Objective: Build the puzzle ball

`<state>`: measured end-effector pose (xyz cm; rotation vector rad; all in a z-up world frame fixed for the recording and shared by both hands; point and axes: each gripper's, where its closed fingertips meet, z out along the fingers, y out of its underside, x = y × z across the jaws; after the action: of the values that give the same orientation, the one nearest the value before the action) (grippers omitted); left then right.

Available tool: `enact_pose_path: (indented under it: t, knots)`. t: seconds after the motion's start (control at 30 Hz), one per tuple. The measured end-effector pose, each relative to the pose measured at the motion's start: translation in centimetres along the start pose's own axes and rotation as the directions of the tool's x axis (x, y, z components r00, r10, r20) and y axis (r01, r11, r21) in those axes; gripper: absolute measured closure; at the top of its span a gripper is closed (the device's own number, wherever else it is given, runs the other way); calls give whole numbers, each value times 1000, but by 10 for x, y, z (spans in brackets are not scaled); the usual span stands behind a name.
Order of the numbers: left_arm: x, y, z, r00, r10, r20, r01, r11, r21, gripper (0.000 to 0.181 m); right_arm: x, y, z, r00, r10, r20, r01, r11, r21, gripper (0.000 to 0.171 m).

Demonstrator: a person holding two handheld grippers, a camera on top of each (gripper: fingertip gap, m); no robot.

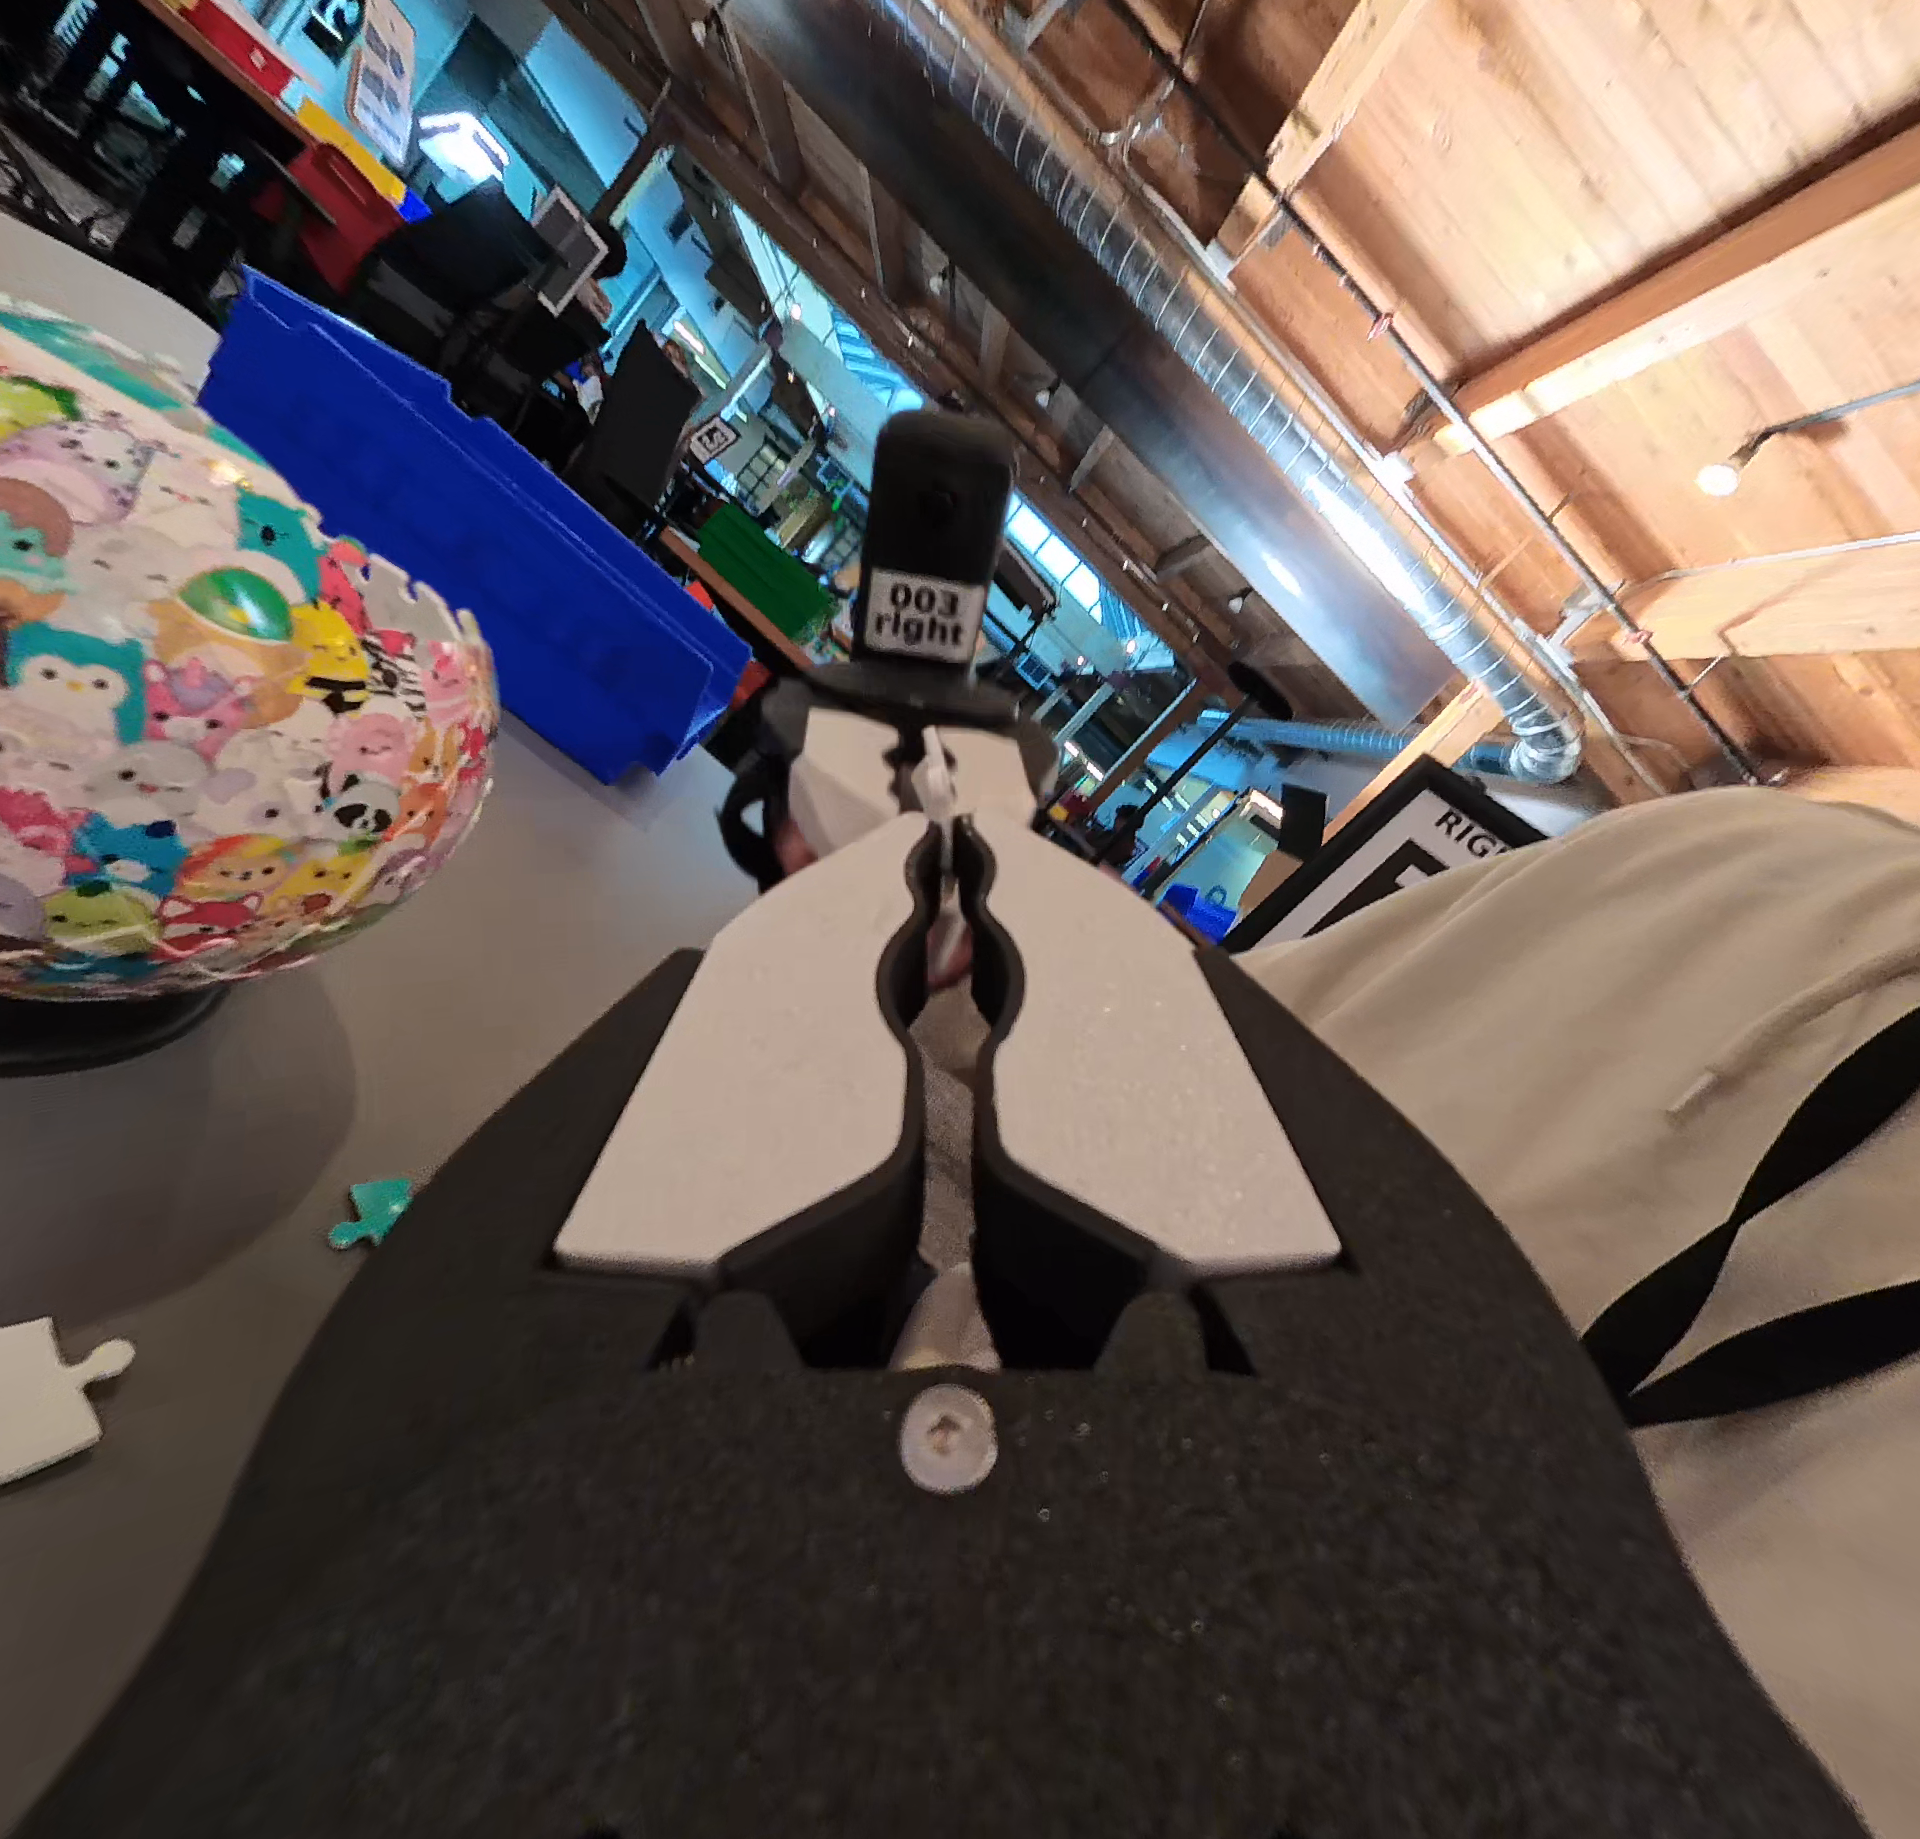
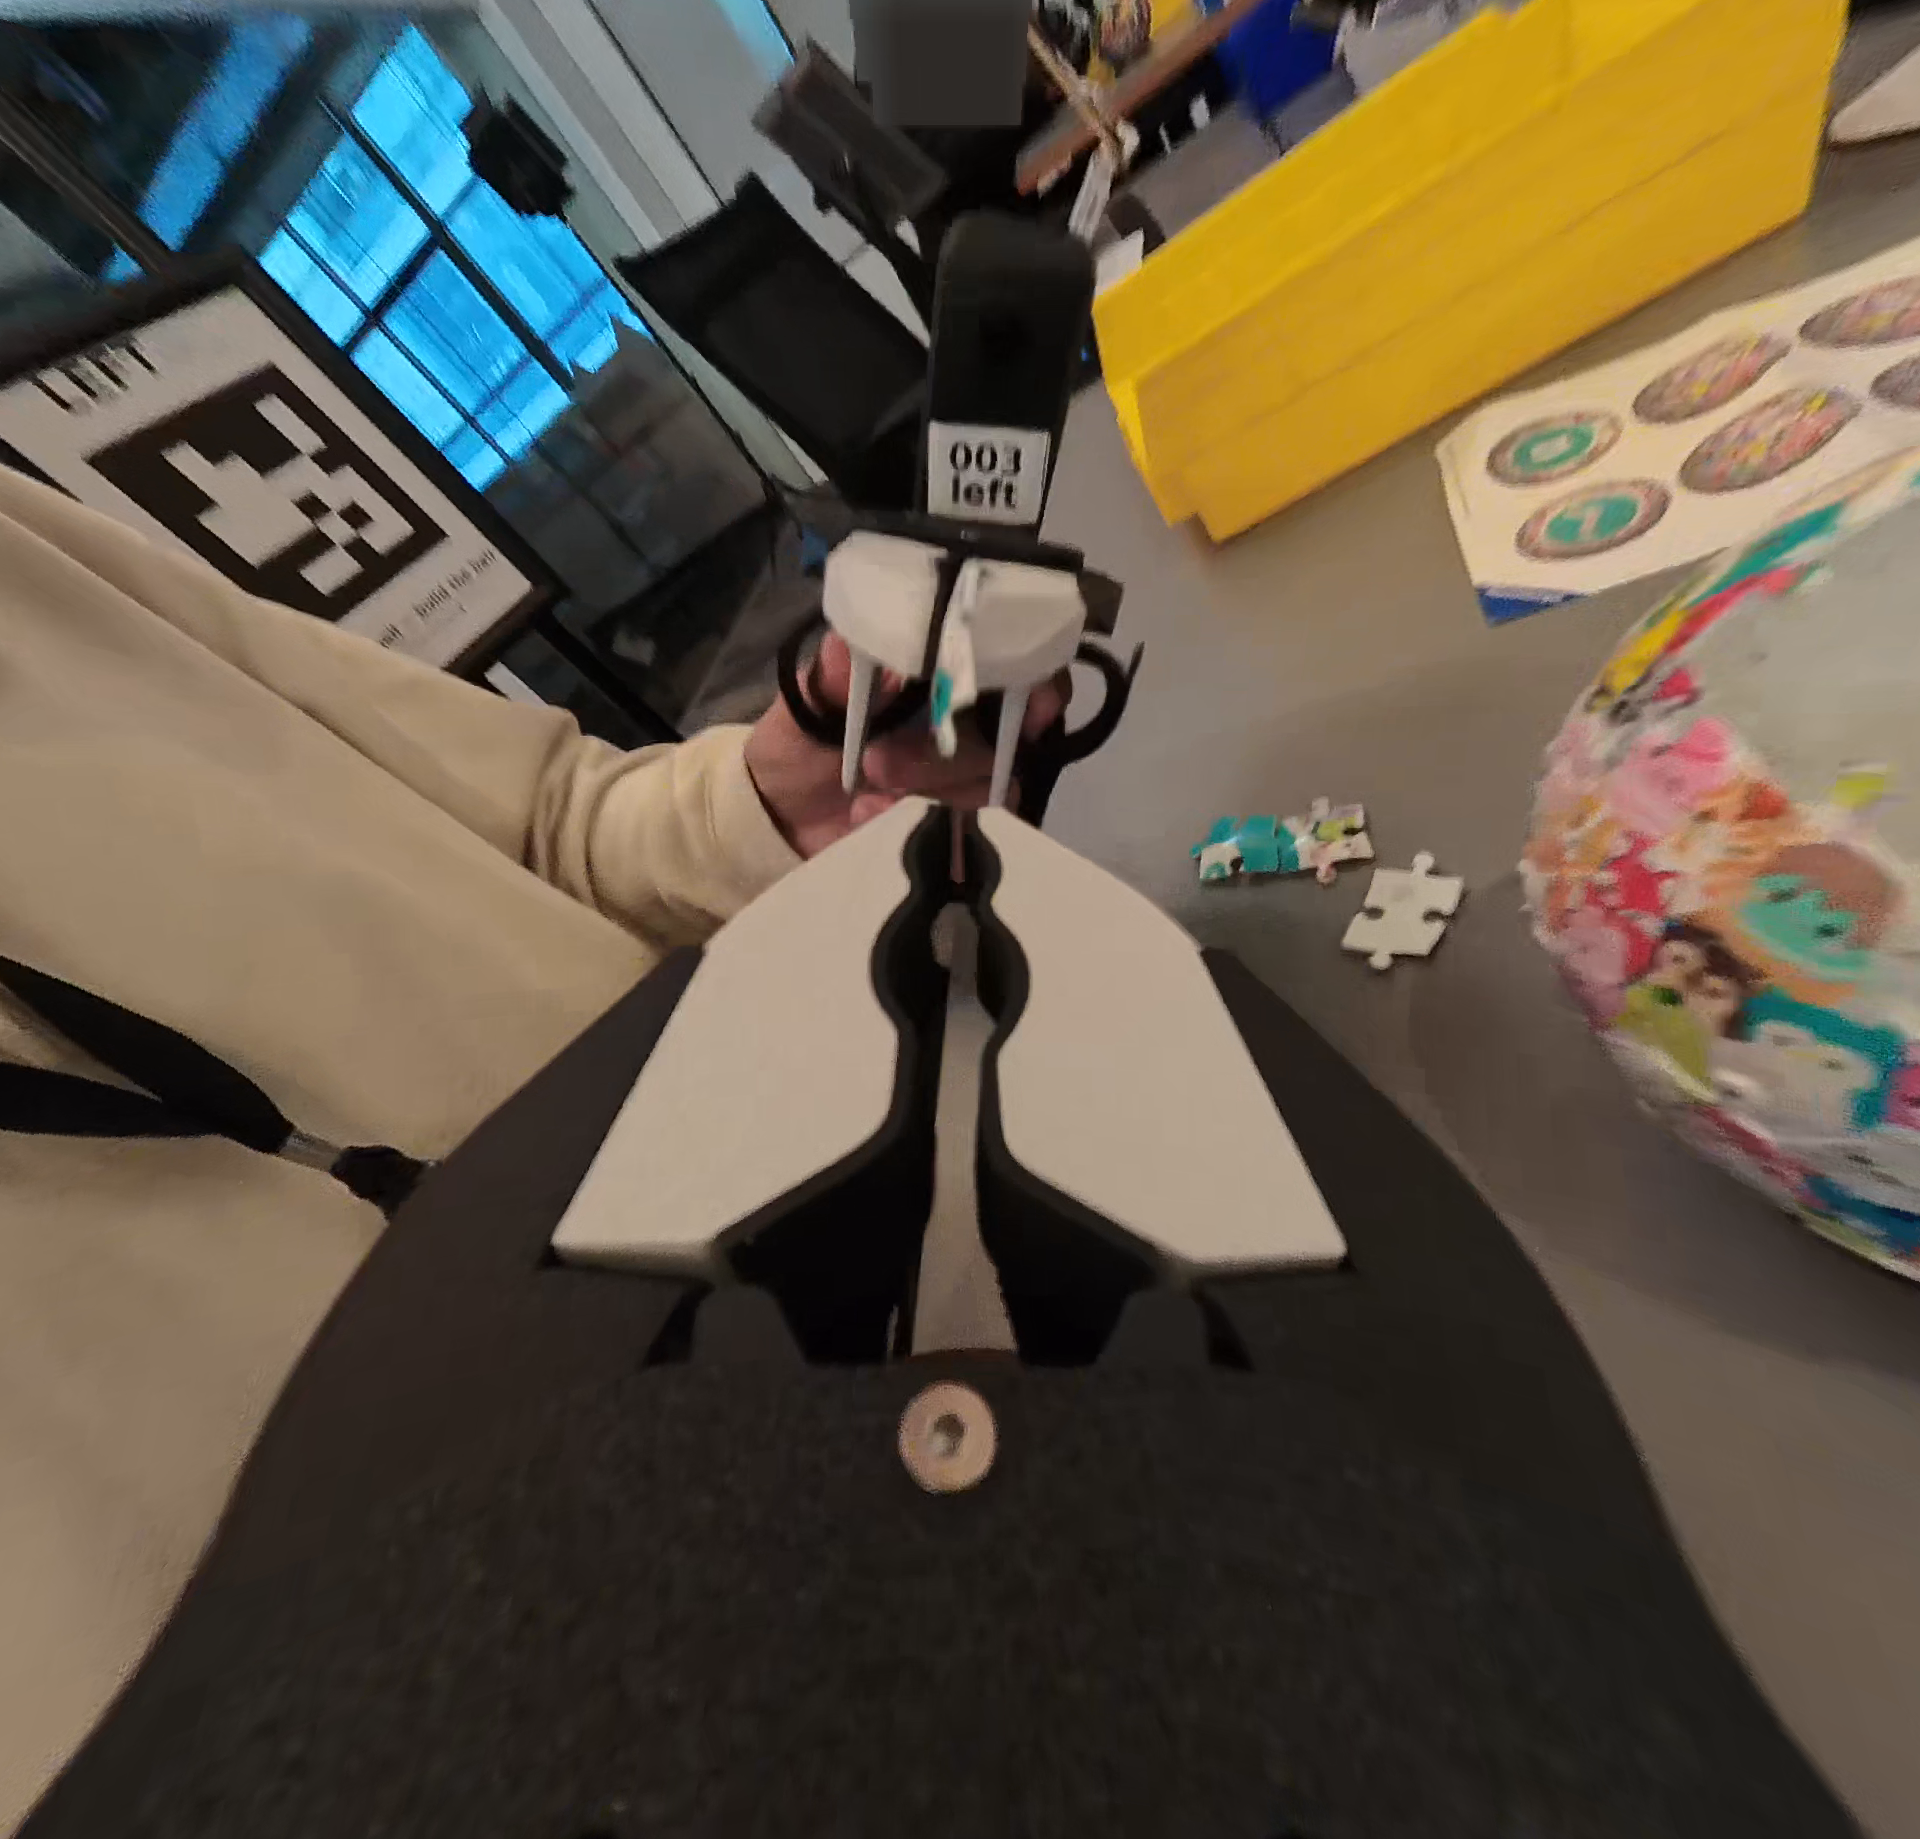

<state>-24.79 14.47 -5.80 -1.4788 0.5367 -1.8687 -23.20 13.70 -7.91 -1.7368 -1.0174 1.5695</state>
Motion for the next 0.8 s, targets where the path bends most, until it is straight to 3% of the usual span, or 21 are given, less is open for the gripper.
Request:
enact_pose_path:
  t: [0.1, 0.27, 0.53, 0.73, 0.8]
  knots:
    - [-2, 0, 0, 1000, -17, -2, 17, 1000, 10, 180, -6, 9, 18, 1000, 2, 1, -2, 1000, 7, 154]
    - [0, 1, 0, 1000, -15, -5, 15, 1000, 10, 180, -7, -2, 23, 1000, 16, 12, -17, 989, 149, 166]
    - [-2, 6, -2, 999, -43, -14, 43, 999, 10, 180, -4, -2, 13, 999, 50, 13, -52, 978, 204, 171]
    - [-3, 8, 0, 999, -38, -1, 38, 999, 18, 180, -3, 0, 12, 993, 101, 58, -112, 964, 240, 170]
    - [-2, 8, 0, 999, -46, -13, 46, 999, 25, 180, 0, 0, 13, 992, 117, 55, -128, 959, 254, 163]
